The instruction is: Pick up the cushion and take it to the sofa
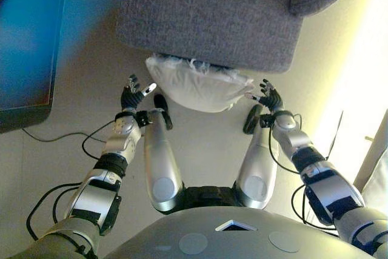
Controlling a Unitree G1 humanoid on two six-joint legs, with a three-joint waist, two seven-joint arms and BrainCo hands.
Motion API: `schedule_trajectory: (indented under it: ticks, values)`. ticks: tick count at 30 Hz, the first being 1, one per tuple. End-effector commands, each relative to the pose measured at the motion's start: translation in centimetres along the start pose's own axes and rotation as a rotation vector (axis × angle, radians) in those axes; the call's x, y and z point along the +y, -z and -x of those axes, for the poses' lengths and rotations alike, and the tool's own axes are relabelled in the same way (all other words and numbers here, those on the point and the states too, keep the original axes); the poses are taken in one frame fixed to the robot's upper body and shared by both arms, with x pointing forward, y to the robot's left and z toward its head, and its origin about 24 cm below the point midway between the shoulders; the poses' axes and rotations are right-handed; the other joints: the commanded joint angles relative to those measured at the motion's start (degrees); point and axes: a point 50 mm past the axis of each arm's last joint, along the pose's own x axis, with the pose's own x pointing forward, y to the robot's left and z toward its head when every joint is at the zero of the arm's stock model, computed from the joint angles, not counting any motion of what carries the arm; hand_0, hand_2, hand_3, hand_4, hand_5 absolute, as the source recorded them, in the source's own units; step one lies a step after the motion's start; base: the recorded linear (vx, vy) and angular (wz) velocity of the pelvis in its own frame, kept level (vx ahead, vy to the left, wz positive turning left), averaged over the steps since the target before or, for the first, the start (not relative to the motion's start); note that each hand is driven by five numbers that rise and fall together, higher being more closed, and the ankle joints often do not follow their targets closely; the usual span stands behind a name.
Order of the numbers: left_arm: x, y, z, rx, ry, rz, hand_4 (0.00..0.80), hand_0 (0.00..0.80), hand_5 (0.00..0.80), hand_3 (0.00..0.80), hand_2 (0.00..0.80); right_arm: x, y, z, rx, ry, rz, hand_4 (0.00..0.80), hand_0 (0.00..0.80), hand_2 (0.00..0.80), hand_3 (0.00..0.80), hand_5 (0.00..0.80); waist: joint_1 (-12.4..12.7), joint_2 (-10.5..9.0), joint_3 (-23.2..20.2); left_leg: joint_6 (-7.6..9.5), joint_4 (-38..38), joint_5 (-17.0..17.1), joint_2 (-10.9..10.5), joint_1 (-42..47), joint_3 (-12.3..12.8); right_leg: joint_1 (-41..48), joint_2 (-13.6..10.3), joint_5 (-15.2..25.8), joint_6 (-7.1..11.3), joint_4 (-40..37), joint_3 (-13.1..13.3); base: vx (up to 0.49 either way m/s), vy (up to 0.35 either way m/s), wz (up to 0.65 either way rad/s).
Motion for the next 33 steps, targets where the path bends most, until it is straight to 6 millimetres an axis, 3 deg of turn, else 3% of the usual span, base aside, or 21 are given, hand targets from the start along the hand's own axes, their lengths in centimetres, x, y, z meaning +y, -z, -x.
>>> schedule_trajectory:
  ticks: [1, 6, 7, 14, 20, 24, 33]
  values:
    - [-0.4, -1.5, -0.6, -0.083, -0.028, -0.02, 0.0, 0.0, 0.0, 0.0, 0.0, -1.9, -1.8, -0.7, -0.025, 0.077, 0.075, 0.0, 0.0, 0.0, 0.0, 0.0, 0.4, 1.52, -1.4, -4.96, 0.0, -1.5, 4.1, -3.3, -3.1, -7.0, -3.3, 9.7, 3.15, -5.0, 6.9, -0.11, 0.037, 0.01]
    - [-0.9, -3.5, -1.8, -0.111, -0.02, 0.0, 0.0, 0.0, 0.0, 0.0, 0.0, -3.2, -4.2, -1.8, -0.03, 0.094, 0.097, 0.0, 0.0, 0.0, 0.0, 0.0, 0.6, 2.12, -0.4, -4.58, 6.0, -2.6, 3.8, -11.8, -4.3, -15.3, -3.5, 8.4, 3.15, 1.5, 8.3, -0.064, 0.026, 0.05]
    - [-0.8, -3.8, -2.0, -0.112, -0.019, -0.006, 0.0, 0.0, 0.0, 0.0, 0.0, -3.8, -4.9, -2.0, -0.029, 0.104, 0.109, 0.0, 0.0, 0.0, 0.0, 0.0, 0.7, 2.3, -0.1, -4.92, 9.1, -5.1, 4.2, -13.5, -4.9, -17.2, -3.5, 5.8, 3.15, 4.9, 8.9, 0.027, 0.031, 0.08]
    - [-0.1, -7.4, -3.6, -0.148, 0.003, -0.008, 0.0, 0.0, 0.0, 0.0, 0.0, -5.8, -8.2, -2.5, -0.072, 0.125, 0.096, 0.0, 0.0, 0.0, 0.0, 0.0, 0.0, 2.52, 0.7, -4.24, 16.5, -6.4, 3.8, -21.8, -6.5, -25.4, -2.7, 5.5, 3.15, 11.0, 11.9, -0.027, 0.046, -0.04]
    - [1.3, -10.8, -4.9, -0.146, -0.03, 0.011, 0.0, 0.0, 0.0, 0.0, 0.0, -5.3, -11.8, -2.7, -0.167, 0.02, 0.163, 0.0, 0.0, 0.0, 0.0, 0.0, -1.1, 2.58, 1.1, -3.52, 21.1, -6.8, 3.2, -27.3, -7.1, -30.9, -1.9, 5.1, 2.75, 14.8, 13.9, -0.03, 0.038, -0.03]
    - [1.8, -11.8, -5.4, -0.138, -0.017, -0.01, 0.0, 0.0, 0.0, 0.0, 0.0, -5.0, -12.9, -2.7, -0.19, -0.006, 0.212, 0.0, 0.0, 0.0, 0.0, 0.0, -1.5, 2.72, 1.1, -3.29, 22.4, -6.7, 3.1, -28.9, -7.1, -32.8, -1.9, 5.3, 2.58, 15.9, 14.5, -0.012, 0.038, 0.0]
    - [1.5, -15.4, -6.2, -0.14, 0.074, -0.033, 0.0, 0.0, 0.0, 0.0, 0.0, -3.7, -16.5, -2.8, -0.227, -0.074, 0.425, 0.0, 0.0, 0.0, 0.0, 0.0, -2.7, 3.66, 1.7, -2.74, 23.1, -5.7, 3.9, -31.1, -6.2, -35.9, -1.5, 5.9, 2.24, 16.8, 15.9, -0.034, 0.063, -0.01]
